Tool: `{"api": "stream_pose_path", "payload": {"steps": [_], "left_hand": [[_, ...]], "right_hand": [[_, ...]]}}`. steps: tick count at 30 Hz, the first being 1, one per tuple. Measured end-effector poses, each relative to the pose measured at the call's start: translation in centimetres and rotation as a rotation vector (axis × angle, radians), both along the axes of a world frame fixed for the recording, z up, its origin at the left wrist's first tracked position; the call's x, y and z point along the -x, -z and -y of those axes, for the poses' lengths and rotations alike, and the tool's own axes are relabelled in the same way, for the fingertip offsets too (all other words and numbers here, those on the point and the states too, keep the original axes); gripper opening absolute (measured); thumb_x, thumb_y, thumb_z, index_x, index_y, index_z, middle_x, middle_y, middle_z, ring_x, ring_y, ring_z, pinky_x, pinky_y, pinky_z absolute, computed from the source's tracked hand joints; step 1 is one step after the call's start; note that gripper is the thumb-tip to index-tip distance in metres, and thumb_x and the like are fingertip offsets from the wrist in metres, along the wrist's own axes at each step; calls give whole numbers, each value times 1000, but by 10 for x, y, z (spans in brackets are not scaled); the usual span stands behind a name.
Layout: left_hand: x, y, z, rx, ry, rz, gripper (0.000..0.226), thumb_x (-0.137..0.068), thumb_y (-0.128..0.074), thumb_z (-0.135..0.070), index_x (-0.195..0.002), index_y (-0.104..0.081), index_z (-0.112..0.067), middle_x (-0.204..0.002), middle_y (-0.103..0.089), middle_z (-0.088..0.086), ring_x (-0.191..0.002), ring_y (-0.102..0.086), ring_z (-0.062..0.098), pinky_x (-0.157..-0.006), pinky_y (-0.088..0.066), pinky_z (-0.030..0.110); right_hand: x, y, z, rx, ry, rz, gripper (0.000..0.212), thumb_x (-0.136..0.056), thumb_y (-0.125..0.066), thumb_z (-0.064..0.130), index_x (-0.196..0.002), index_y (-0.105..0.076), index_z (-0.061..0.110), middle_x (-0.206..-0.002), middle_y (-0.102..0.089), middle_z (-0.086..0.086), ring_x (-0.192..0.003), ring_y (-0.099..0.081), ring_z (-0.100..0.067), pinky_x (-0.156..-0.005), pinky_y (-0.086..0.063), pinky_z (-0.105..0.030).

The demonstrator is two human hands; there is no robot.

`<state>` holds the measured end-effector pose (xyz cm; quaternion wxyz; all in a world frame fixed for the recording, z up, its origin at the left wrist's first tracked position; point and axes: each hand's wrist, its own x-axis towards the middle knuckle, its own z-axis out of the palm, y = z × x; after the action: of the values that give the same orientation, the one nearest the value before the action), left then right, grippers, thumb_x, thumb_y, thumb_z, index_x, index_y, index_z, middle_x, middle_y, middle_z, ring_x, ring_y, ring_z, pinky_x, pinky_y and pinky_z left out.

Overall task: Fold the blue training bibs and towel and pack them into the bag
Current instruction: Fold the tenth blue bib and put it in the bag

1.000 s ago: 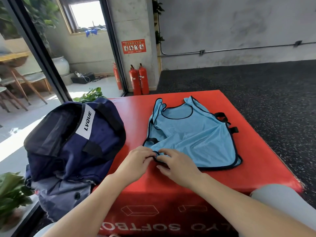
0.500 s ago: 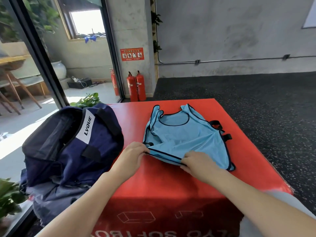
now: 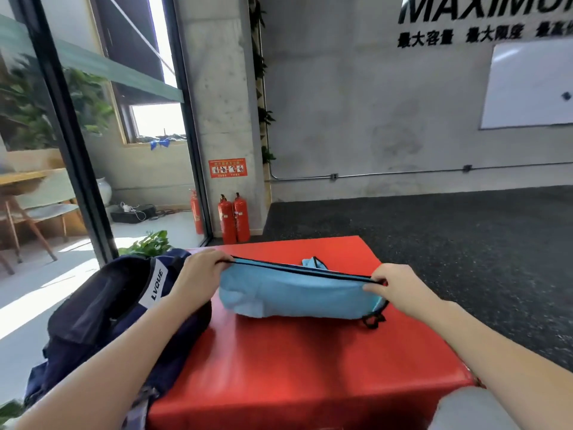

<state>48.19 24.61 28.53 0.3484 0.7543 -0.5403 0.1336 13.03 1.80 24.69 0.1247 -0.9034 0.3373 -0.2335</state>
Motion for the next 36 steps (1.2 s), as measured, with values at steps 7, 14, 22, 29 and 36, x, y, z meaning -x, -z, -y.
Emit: {"api": "stream_pose_path", "payload": {"steps": [7, 14, 22, 29, 36], "left_hand": [[19, -136, -10, 119, -51, 36, 22, -96, -57, -3, -106, -76, -7, -108, -70, 12, -106, -60, 27, -91, -38, 28], [59, -282, -42, 393, -90, 114, 18, -96, -59, -14, -99, -77, -10, -96, -70, 6, -93, -60, 24, -75, -34, 26], [68, -340, -86, 397, -14, -12, 11, -94, -67, -20, -96, -77, -15, -80, -71, 3, -76, -65, 27, -65, -46, 27], [54, -330, -99, 314, 158, -292, 14, -95, -65, -8, -89, -76, -14, -96, -75, 9, -84, -67, 17, -74, -53, 23], [20, -294, -76, 154, 160, -359, 10, -90, -71, -2, -98, -77, -3, -99, -76, 11, -91, -70, 21, -81, -58, 25]], "right_hand": [[14, -144, -2, 253, 42, 274, 10, -93, -69, 14, -98, -76, 8, -96, -65, -1, -98, -62, -22, -81, -36, -27], [47, -312, -42, 412, 111, 598, 46, -96, -67, 29, -56, -52, 13, -58, -44, -1, -57, -38, -17, -55, -29, -25], [82, -377, -66, 204, 2, 348, 17, -91, -74, 24, -105, -78, 15, -94, -75, 3, -85, -67, -12, -80, -48, -27], [77, -367, -64, 84, -42, 504, 17, -81, -82, 36, -89, -82, 21, -90, -78, 2, -94, -71, -19, -95, -53, -38], [57, -330, -30, -38, -34, 353, 14, -84, -81, 30, -96, -80, 23, -100, -75, 10, -100, -66, -7, -99, -47, -32]]}}
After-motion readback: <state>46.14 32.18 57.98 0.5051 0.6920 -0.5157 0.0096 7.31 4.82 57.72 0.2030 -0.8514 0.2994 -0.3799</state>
